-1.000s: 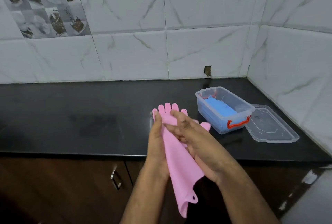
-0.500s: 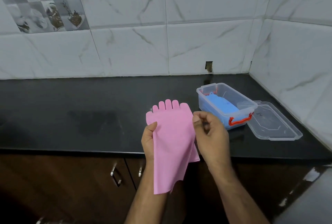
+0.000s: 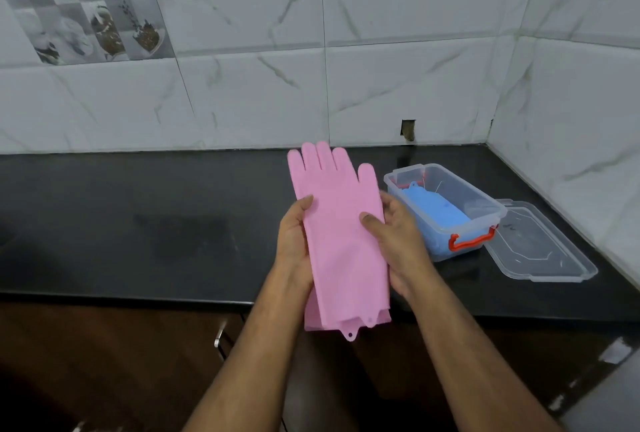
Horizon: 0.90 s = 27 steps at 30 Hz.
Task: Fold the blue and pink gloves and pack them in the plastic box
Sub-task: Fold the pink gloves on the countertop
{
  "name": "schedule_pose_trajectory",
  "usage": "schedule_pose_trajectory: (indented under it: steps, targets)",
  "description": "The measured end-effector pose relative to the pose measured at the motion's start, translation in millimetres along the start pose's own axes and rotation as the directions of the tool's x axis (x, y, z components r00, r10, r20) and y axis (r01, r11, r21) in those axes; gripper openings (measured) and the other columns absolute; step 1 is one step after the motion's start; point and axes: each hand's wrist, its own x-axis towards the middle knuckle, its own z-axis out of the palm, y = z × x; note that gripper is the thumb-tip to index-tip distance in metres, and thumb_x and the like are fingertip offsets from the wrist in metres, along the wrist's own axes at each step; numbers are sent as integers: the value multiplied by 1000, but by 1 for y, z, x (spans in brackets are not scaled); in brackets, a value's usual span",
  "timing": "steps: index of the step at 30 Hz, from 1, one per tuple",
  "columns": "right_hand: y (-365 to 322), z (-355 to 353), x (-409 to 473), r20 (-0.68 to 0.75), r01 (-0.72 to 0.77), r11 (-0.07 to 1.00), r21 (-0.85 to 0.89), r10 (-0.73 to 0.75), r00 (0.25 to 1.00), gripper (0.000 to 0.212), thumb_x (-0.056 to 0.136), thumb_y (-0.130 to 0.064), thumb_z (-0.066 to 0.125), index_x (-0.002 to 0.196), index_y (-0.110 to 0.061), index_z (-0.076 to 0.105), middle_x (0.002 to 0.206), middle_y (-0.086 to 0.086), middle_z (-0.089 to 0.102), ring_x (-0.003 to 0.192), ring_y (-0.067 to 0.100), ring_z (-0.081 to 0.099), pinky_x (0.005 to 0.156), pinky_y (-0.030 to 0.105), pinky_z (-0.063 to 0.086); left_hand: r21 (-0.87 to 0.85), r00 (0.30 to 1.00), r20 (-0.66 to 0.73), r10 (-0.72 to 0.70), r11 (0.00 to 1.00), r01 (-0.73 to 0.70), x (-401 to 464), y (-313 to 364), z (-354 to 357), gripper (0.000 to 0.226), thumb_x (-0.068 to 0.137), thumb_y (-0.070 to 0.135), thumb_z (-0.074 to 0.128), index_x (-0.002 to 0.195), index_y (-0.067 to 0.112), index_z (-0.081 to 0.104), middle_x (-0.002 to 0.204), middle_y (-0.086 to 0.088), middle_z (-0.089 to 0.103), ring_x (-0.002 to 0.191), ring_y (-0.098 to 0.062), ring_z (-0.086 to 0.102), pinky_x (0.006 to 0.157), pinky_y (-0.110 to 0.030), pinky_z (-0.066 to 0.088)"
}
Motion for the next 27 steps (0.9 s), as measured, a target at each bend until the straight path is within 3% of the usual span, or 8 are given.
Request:
schedule_pose_trajectory:
  steps: [3, 5, 9, 12, 16, 21, 25, 27]
  targets:
    - [30, 0, 17, 70, -43, 938, -345, 71, 995, 42, 96, -16, 65, 136, -24, 52, 131, -5, 63, 110, 13, 63, 94, 39, 56, -39, 993, -16, -120, 992, 119, 12, -6, -11, 47, 104, 30, 52, 144, 5, 54, 127, -12, 71, 115, -25, 70, 112, -53, 45]
    - [47, -2, 23, 60, -3, 882, -471, 35, 998, 38, 99, -22, 62, 136, -24, 54, 125, -12, 62, 105, 7, 61, 81, 25, 52, -99, 979, -18, -202, 975, 200, 16, -16, -27, 41, 104, 20, 55, 142, 3, 56, 132, -22, 67, 124, -36, 65, 109, -55, 48]
    - [60, 0, 28, -13, 48, 832, -553, -66, 998, 26, 99, -32, 62, 124, -26, 60, 102, -18, 62, 92, 4, 65, 69, 14, 46, 130, 999, 48, 1, 991, -8, 19, -26, -27, 30, 99, 9, 63, 129, 11, 65, 123, -14, 74, 107, -33, 74, 79, -44, 62]
    - [64, 0, 29, -22, 55, 813, -579, -83, 996, 27, 100, -35, 61, 126, -28, 59, 102, -22, 60, 83, -4, 60, 67, 12, 43, 203, 998, 16, 65, 977, -67, 22, -31, -29, 27, 98, 3, 60, 119, 17, 69, 114, -7, 77, 97, -27, 77, 72, -38, 63]
    - [66, -3, 34, -35, 47, 822, -567, -80, 996, 29, 100, -31, 60, 129, -26, 60, 102, -23, 61, 84, -6, 59, 67, 12, 43, 208, 997, -29, 69, 976, -61, 26, -34, -31, 31, 97, 1, 57, 124, 16, 64, 115, -7, 76, 99, -28, 76, 75, -41, 62]
    - [65, -4, 36, -38, 32, 807, -590, -68, 997, 39, 101, -29, 59, 139, -25, 55, 130, -9, 65, 108, 7, 62, 92, 30, 52, 209, 981, -70, 179, 965, -161, 23, -35, -33, 37, 91, -3, 55, 122, 14, 65, 115, -6, 76, 98, -26, 75, 74, -38, 62]
    - [68, -5, 36, -38, 42, 813, -581, -79, 996, 36, 100, -27, 60, 136, -24, 57, 125, -9, 67, 96, 2, 61, 83, 21, 49, 297, 983, -74, 166, 945, -137, 24, -37, -31, 36, 92, -2, 52, 120, 15, 68, 113, -4, 77, 105, -33, 73, 87, -52, 62]
    - [67, -5, 35, -43, 37, 817, -576, -76, 996, 35, 100, -26, 60, 135, -24, 57, 123, -10, 67, 95, 3, 61, 83, 22, 50, 302, 984, -78, 158, 945, -127, 25, -38, -31, 35, 94, 1, 51, 120, 16, 69, 113, -4, 77, 105, -32, 73, 86, -51, 63]
